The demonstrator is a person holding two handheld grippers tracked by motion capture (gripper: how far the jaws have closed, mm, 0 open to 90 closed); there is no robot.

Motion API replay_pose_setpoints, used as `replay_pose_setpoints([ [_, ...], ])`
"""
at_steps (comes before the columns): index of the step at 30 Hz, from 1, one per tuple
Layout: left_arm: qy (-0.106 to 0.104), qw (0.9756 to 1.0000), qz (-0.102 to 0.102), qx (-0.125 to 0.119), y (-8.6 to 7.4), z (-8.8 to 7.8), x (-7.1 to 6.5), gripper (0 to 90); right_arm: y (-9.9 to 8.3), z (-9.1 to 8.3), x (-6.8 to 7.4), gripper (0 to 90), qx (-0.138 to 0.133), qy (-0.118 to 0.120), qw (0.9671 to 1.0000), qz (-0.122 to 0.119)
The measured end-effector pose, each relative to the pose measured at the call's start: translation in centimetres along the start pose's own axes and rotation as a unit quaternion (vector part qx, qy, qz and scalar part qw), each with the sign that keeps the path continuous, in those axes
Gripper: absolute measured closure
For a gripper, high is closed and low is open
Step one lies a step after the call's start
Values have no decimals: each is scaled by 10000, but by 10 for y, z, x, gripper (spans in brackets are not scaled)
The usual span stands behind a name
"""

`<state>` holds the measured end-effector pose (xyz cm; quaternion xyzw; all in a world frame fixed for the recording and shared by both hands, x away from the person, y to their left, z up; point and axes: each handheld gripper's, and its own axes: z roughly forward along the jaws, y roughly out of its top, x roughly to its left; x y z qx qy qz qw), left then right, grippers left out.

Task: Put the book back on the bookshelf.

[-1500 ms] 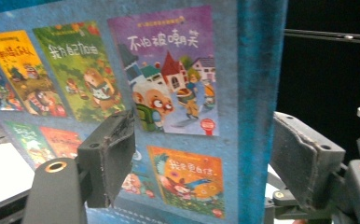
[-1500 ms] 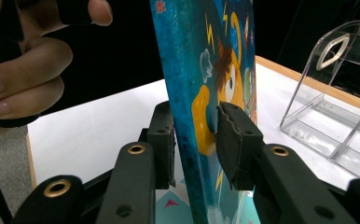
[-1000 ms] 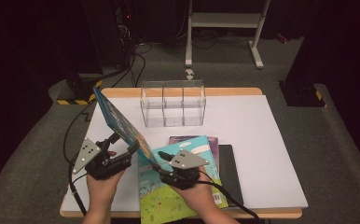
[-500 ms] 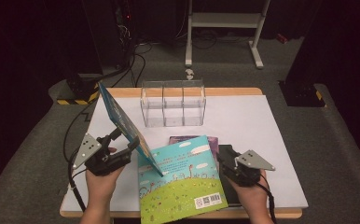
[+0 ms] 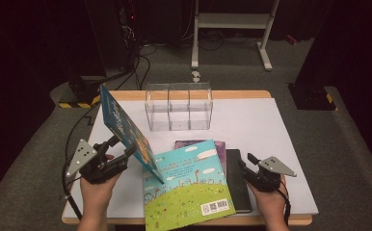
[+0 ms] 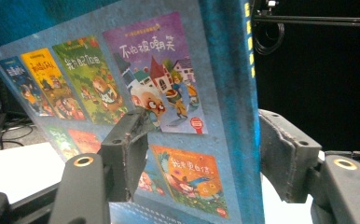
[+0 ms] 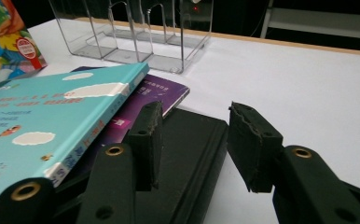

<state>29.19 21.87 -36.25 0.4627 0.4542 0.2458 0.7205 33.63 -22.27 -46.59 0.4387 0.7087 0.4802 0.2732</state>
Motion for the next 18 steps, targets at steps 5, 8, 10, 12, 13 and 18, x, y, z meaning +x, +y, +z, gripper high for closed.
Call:
replay_pose_setpoints([
  [5, 40, 10000, 14, -12, 2, -6, 4, 389, -1, 5, -5, 550, 22, 2, 9999, 142],
  [8, 73, 10000, 37, -28, 3, -8, 5, 411, 0, 7, -4, 550, 21, 16, 9999, 140],
  [10, 86, 10000, 26, -38, 4, -9, 6, 417, 0, 7, -4, 550, 33, 29, 9999, 153],
  [12, 103, 9999, 11, -73, 6, -9, 8, 426, -1, 7, -3, 550, 32, 29, 9999, 138],
  [13, 108, 9999, 21, -75, 6, -9, 8, 433, -1, 7, -3, 549, 33, 27, 9999, 140],
  [18, 100, 9999, 14, -107, 8, -8, 9, 452, -3, 4, -4, 550, 30, 28, 9998, 207],
])
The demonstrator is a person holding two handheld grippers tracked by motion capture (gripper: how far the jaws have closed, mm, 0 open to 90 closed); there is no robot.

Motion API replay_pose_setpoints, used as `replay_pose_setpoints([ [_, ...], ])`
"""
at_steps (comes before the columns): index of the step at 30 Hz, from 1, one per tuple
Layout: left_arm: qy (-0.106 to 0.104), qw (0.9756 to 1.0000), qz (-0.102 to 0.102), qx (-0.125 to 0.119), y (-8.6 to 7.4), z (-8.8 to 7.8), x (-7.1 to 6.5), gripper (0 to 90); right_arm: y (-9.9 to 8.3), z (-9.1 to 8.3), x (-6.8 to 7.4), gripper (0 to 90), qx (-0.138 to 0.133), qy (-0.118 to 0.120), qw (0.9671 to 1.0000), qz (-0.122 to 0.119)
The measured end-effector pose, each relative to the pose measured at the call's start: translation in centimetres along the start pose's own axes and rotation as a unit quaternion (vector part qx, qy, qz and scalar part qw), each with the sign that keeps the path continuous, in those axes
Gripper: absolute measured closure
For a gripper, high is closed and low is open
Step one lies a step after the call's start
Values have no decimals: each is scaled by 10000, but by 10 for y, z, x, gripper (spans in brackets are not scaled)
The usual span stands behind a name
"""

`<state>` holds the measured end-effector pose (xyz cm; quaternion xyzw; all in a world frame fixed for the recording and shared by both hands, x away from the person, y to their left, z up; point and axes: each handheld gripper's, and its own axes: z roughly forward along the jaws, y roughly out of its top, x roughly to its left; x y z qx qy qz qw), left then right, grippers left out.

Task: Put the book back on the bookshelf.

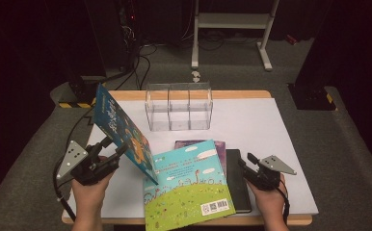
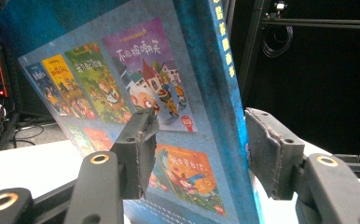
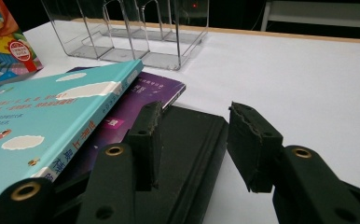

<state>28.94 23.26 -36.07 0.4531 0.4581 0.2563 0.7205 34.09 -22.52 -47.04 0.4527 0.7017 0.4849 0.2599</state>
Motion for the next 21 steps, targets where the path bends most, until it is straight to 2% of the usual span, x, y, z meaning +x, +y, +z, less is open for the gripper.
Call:
replay_pose_setpoints([
  [5, -24, 10000, 30, -25, 2, 1, 1, 483, -2, -3, -1, 550, 5, -16, 10000, 40],
  [17, 72, 9999, 95, -112, 6, -1, 5, 552, -5, -4, -2, 548, 33, -25, 10000, 74],
  [21, 95, 9997, 179, -98, 7, -2, 5, 580, -5, -5, -2, 548, 42, -23, 10000, 69],
])
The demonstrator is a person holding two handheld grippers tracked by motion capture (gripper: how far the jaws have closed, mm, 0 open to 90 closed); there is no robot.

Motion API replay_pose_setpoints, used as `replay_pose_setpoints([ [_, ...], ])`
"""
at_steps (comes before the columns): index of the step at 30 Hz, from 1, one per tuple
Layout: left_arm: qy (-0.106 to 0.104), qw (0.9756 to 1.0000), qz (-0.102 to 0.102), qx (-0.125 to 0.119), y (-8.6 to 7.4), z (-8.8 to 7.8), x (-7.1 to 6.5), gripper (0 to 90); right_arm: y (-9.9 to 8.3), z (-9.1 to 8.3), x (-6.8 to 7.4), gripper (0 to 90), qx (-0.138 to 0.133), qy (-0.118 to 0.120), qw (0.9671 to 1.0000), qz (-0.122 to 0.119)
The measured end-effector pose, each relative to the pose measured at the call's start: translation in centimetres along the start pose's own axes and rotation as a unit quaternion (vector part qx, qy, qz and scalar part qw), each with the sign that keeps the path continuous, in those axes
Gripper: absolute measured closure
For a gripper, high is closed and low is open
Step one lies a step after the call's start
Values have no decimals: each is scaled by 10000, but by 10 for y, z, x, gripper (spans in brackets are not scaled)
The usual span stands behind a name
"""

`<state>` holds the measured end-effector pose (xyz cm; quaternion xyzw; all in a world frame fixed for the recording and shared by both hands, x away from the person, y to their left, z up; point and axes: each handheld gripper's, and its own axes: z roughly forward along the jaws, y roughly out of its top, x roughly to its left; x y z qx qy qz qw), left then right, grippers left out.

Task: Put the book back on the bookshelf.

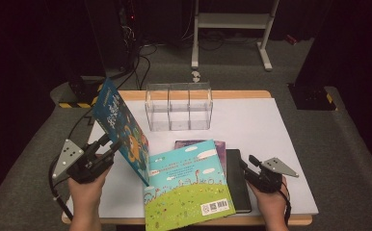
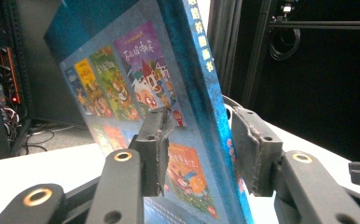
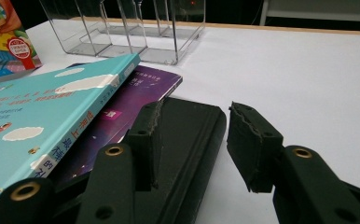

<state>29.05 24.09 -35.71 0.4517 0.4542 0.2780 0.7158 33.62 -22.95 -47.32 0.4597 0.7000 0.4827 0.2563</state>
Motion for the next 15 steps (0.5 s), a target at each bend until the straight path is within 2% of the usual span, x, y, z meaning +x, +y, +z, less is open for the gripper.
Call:
replay_pose_setpoints([
  [5, 24, 10000, 30, -29, 1, 0, 0, 603, -1, -1, 0, 549, 4, -9, 10000, -4],
  [15, 128, 9996, 235, -37, 3, -3, 1, 696, -1, -1, -1, 548, -4, -16, 10000, 18],
])
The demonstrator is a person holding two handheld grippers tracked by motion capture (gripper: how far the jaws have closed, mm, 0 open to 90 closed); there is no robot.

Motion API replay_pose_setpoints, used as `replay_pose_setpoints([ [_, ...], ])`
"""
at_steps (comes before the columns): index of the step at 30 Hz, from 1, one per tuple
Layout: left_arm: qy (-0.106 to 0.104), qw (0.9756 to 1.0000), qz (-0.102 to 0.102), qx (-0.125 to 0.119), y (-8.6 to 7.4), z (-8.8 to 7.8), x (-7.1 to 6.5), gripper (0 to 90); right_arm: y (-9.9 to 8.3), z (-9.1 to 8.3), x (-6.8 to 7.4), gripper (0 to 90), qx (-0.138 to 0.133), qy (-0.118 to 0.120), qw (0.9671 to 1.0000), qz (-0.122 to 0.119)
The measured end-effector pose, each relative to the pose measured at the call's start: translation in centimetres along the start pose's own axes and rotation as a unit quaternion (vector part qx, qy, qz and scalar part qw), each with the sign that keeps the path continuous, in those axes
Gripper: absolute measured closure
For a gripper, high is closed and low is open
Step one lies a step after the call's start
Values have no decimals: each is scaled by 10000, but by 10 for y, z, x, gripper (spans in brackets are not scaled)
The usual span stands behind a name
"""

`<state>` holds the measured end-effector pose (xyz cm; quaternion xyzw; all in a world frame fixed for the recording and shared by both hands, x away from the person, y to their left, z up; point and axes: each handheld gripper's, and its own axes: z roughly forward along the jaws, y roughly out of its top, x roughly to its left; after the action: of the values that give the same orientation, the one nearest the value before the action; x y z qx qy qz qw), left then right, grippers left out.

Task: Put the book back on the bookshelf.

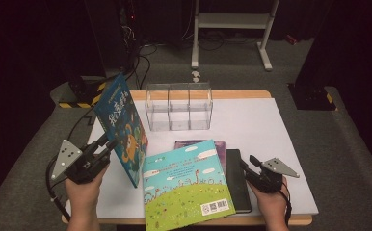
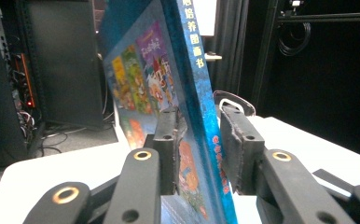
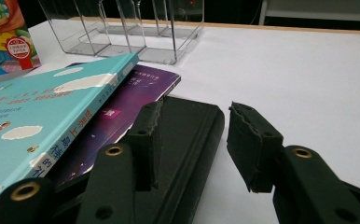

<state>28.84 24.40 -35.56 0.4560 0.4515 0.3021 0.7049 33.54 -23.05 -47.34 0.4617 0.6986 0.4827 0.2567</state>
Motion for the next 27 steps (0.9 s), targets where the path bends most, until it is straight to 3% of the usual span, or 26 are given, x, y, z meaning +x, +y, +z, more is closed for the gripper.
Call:
replay_pose_setpoints([
  [11, 218, 9993, 295, -14, 1, -6, 4, 806, 3, 2, 1, 574, -23, 77, 10000, -42],
  [16, 164, 9987, 485, 37, -2, -12, 5, 819, 7, 6, 0, 578, -54, 108, 9999, -45],
  [27, 206, 9979, 544, 291, -4, -33, 18, 816, 15, 18, -6, 577, -93, 58, 9999, -51],
])
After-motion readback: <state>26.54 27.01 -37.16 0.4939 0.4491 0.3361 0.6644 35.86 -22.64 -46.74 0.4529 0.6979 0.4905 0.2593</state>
